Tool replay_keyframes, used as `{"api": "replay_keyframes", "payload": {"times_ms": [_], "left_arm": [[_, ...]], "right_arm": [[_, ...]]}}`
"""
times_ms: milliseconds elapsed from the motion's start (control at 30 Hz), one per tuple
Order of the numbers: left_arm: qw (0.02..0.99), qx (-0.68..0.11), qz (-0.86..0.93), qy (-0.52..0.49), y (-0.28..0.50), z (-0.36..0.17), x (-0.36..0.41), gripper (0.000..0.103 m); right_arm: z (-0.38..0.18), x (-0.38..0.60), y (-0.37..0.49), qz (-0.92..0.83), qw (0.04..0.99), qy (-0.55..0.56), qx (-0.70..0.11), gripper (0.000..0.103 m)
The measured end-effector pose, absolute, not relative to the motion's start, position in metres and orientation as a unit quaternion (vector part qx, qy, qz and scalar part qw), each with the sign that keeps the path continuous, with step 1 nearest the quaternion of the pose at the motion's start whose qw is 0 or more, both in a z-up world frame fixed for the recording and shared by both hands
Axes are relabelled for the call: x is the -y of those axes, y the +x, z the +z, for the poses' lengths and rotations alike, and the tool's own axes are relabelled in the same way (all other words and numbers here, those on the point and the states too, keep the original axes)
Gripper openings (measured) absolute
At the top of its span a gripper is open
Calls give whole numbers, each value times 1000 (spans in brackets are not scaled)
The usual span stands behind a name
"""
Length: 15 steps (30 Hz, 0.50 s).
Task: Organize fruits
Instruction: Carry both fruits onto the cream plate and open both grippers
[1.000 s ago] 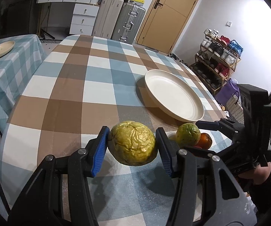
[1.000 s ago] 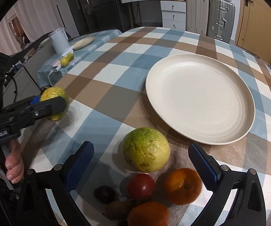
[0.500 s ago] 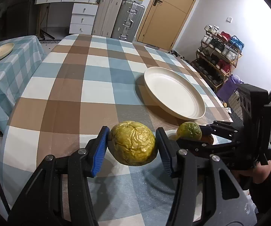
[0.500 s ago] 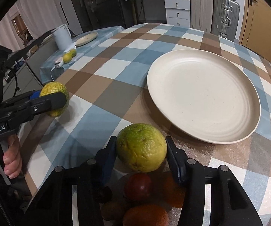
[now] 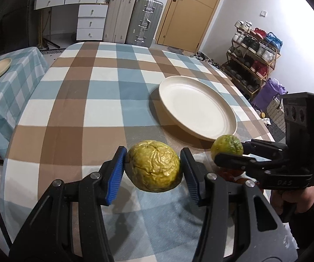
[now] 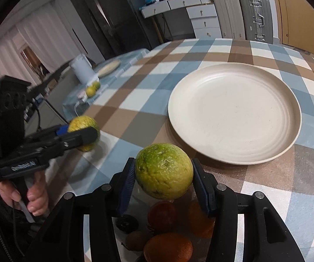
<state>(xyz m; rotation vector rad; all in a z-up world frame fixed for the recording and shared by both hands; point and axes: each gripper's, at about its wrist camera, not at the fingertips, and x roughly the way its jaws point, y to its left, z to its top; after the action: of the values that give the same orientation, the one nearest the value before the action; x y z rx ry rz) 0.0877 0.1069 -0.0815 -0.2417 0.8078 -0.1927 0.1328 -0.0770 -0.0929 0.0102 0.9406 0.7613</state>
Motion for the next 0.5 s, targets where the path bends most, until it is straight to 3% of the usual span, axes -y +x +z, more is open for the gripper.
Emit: {"api": "replay_keyframes", "payload": {"times_ms": [500], "left_arm": [[917,-371,-118,-91,159,-36,-65,48]], "right_arm": [[-27,130,164,359,857,63,-364,51]]}}
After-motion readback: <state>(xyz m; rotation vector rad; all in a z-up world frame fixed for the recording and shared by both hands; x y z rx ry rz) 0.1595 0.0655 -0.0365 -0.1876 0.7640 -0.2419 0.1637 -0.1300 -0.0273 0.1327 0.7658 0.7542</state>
